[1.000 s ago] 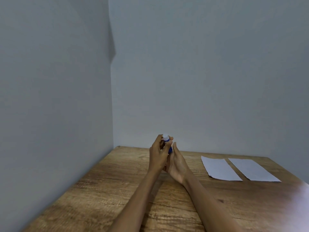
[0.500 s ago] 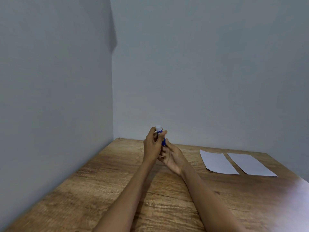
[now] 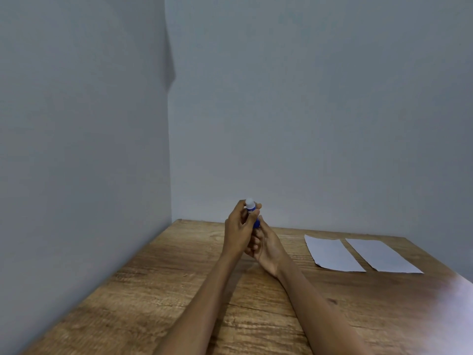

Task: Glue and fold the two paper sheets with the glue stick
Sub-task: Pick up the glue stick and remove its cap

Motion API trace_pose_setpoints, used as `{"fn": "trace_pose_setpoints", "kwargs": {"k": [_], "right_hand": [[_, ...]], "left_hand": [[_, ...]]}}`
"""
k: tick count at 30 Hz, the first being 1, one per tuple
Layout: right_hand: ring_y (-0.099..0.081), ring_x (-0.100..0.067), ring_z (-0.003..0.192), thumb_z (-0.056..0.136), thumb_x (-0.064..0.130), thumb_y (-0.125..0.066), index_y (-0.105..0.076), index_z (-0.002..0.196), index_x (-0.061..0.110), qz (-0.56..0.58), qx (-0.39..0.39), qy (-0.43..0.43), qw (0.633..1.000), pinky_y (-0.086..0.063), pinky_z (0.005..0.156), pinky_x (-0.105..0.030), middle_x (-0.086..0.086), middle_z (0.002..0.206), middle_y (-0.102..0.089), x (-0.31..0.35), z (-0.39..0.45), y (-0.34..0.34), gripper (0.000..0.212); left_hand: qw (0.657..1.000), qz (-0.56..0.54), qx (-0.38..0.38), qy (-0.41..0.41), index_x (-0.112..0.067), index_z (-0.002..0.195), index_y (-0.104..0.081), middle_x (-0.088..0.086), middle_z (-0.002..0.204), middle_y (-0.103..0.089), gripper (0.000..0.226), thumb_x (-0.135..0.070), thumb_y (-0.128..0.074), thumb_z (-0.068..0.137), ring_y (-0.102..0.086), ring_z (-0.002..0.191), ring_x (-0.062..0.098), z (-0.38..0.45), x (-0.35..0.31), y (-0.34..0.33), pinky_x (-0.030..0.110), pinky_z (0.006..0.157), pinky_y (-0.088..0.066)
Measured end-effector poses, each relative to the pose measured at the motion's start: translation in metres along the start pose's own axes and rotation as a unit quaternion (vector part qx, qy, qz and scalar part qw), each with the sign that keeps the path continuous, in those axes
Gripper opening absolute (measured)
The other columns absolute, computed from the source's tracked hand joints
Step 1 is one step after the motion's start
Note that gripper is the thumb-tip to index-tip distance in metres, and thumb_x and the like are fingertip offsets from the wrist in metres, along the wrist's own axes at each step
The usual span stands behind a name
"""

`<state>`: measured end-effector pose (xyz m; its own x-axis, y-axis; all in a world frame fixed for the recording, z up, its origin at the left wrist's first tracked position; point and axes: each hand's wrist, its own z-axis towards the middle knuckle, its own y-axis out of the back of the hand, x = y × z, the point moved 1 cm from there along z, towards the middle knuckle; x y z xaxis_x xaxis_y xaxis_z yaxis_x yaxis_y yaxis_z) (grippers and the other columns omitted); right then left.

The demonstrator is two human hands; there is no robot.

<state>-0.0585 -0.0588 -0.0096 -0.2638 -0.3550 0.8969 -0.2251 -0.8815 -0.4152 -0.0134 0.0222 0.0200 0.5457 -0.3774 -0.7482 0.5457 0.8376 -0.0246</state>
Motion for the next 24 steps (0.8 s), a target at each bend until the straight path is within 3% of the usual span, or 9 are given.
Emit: {"fn": "trace_pose_setpoints", "kwargs": {"k": [4, 7, 9, 11, 14, 15, 20, 22, 24], "right_hand": [[-0.049, -0.016, 0.077, 0.095, 0.05, -0.038, -0.064, 0.116, 0.013, 0.021, 0.032, 0.009, 0.999, -0.041, 0.069, -0.029, -0.008, 0.093, -0.057, -0.002, 0.001, -0.001, 0.05], [-0.039, -0.01, 0.053, 0.092, 0.053, -0.041, -0.064, 0.092, 0.013, -0.01, 0.005, 0.01, 1.0, -0.039, 0.051, -0.023, -0.002, 0.066, -0.044, -0.001, 0.002, -0.001, 0.046], [-0.032, -0.009, 0.043, 0.087, 0.063, -0.044, -0.053, 0.068, 0.017, -0.048, -0.037, 0.004, 0.998, -0.035, 0.043, -0.023, 0.003, 0.05, -0.036, -0.003, 0.003, -0.002, 0.05], [-0.034, -0.01, 0.044, 0.087, 0.066, -0.04, -0.054, 0.072, 0.016, -0.062, -0.045, -0.003, 0.997, -0.035, 0.044, -0.023, 0.002, 0.051, -0.038, -0.005, 0.003, -0.003, 0.054], [-0.038, -0.008, 0.051, 0.096, 0.057, -0.03, -0.061, 0.111, 0.014, -0.031, 0.029, -0.006, 0.999, -0.038, 0.05, -0.023, 0.001, 0.064, -0.047, -0.006, 0.002, -0.006, 0.055], [-0.038, -0.008, 0.051, 0.098, 0.052, -0.031, -0.059, 0.114, 0.014, -0.018, 0.047, -0.006, 0.999, -0.038, 0.05, -0.023, 0.002, 0.063, -0.047, -0.006, 0.002, -0.007, 0.051], [-0.033, -0.009, 0.045, 0.095, 0.057, -0.032, -0.045, 0.075, 0.016, -0.059, 0.012, -0.022, 0.998, -0.036, 0.047, -0.022, 0.004, 0.051, -0.034, -0.004, 0.001, -0.004, 0.048], [-0.033, -0.009, 0.046, 0.092, 0.059, -0.034, -0.046, 0.077, 0.016, -0.06, 0.004, -0.019, 0.998, -0.036, 0.048, -0.023, 0.003, 0.054, -0.036, -0.003, 0.0, -0.003, 0.047], [-0.036, -0.01, 0.051, 0.094, 0.058, -0.033, -0.055, 0.093, 0.013, -0.042, 0.026, -0.02, 0.999, -0.037, 0.051, -0.024, 0.001, 0.06, -0.041, -0.004, 0.0, -0.006, 0.05]], "left_hand": [[1.0, -0.004, -0.014, 0.005, -0.023, 0.093, -0.061, -0.002, 0.096, -0.073, 0.003, -0.025, -0.06, 0.091, -0.067, 0.098, 0.007, 0.0, 0.001, 0.006, 0.03, 0.083, -0.055], [1.0, 0.009, -0.013, 0.004, -0.022, 0.085, -0.059, 0.014, 0.079, -0.066, 0.011, -0.031, -0.063, 0.089, -0.064, 0.075, 0.022, -0.001, 0.0, 0.006, 0.035, 0.069, -0.05], [1.0, 0.017, -0.004, 0.009, -0.017, 0.086, -0.058, 0.02, 0.076, -0.063, 0.016, -0.032, -0.063, 0.089, -0.061, 0.069, 0.027, -0.004, -0.001, 0.002, 0.036, 0.065, -0.049], [1.0, 0.015, -0.008, 0.017, -0.011, 0.089, -0.059, 0.019, 0.082, -0.067, 0.018, -0.03, -0.062, 0.089, -0.065, 0.079, 0.03, -0.004, -0.001, 0.002, 0.04, 0.071, -0.052], [0.999, -0.005, -0.039, 0.034, -0.013, 0.092, -0.061, 0.012, 0.092, -0.071, 0.014, -0.027, -0.062, 0.089, -0.067, 0.09, 0.024, -0.001, 0.0, 0.011, 0.043, 0.081, -0.054], [0.998, -0.01, -0.048, 0.04, -0.013, 0.092, -0.061, 0.012, 0.092, -0.071, 0.014, -0.026, -0.062, 0.089, -0.067, 0.091, 0.025, 0.001, 0.002, 0.015, 0.044, 0.082, -0.054], [0.998, -0.007, -0.039, 0.045, -0.02, 0.09, -0.061, 0.014, 0.094, -0.071, 0.006, -0.026, -0.062, 0.089, -0.068, 0.09, 0.017, 0.001, 0.002, 0.012, 0.038, 0.084, -0.053], [0.998, -0.004, -0.041, 0.044, -0.016, 0.093, -0.062, 0.011, 0.095, -0.071, 0.01, -0.026, -0.062, 0.09, -0.068, 0.092, 0.019, 0.001, 0.001, 0.011, 0.036, 0.084, -0.053], [0.998, -0.005, -0.046, 0.043, -0.016, 0.093, -0.061, 0.01, 0.095, -0.071, 0.009, -0.025, -0.061, 0.09, -0.068, 0.091, 0.018, 0.002, 0.002, 0.012, 0.035, 0.081, -0.054]]}}
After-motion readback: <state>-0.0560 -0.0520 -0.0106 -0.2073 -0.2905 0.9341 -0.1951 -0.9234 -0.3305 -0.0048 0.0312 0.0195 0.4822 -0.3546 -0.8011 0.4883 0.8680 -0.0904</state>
